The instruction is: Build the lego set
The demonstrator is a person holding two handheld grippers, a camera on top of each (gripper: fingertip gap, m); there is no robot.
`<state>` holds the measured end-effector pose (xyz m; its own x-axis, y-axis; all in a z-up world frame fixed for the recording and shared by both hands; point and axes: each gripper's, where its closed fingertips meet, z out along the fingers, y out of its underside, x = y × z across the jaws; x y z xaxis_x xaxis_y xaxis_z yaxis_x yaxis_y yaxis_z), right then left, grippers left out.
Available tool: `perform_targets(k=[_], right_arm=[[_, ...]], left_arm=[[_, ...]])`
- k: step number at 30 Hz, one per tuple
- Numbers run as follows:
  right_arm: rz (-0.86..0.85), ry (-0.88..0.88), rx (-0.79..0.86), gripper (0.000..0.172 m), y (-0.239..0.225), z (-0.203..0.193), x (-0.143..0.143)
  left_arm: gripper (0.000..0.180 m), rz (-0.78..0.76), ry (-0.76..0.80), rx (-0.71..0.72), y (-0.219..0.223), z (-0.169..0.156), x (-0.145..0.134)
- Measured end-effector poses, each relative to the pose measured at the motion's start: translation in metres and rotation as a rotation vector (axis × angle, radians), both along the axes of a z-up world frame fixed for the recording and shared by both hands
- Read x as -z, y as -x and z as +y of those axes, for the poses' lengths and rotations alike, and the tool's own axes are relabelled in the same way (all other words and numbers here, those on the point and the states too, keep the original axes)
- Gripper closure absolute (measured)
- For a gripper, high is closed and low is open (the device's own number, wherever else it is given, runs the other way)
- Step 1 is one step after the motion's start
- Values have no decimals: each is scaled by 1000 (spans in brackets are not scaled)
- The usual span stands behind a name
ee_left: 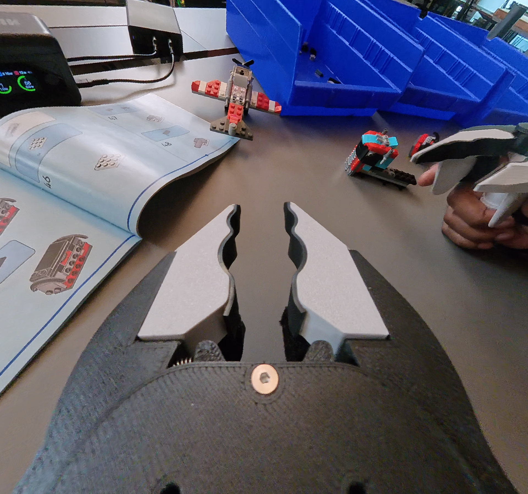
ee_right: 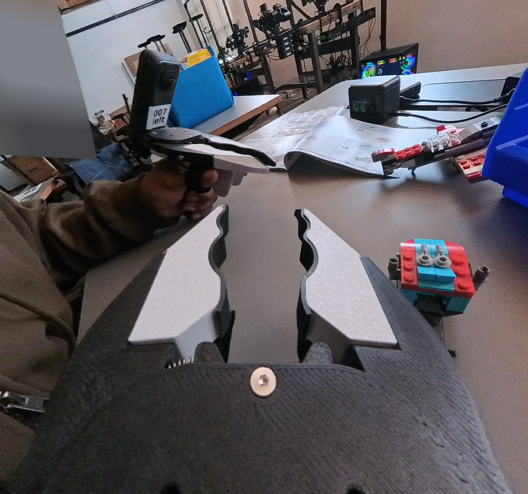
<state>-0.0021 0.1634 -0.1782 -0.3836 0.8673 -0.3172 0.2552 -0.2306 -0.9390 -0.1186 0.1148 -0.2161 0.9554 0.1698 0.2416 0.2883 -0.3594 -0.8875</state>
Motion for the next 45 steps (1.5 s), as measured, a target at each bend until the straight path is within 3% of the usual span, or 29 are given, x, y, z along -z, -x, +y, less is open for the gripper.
perform_targets(k=[11, 17, 26, 37, 45], right_arm=[[140, -55, 7, 127, -65, 34, -19], [207, -40, 102, 128, -120, 95, -27], [267, -7, 297, 130, -188, 190, -38], [284, -25, 333, 130, -223, 238, -41], [293, -41, 396, 131, -229, 255, -43]], left_arm=[[148, 102, 22, -93, 2, -2, 1], [147, 15, -30, -87, 5, -5, -2], [147, 116, 55, -137, 7, -2, 6], [148, 122, 49, -203, 16, -6, 4], [148, 59, 34, -168, 14, -4, 5]])
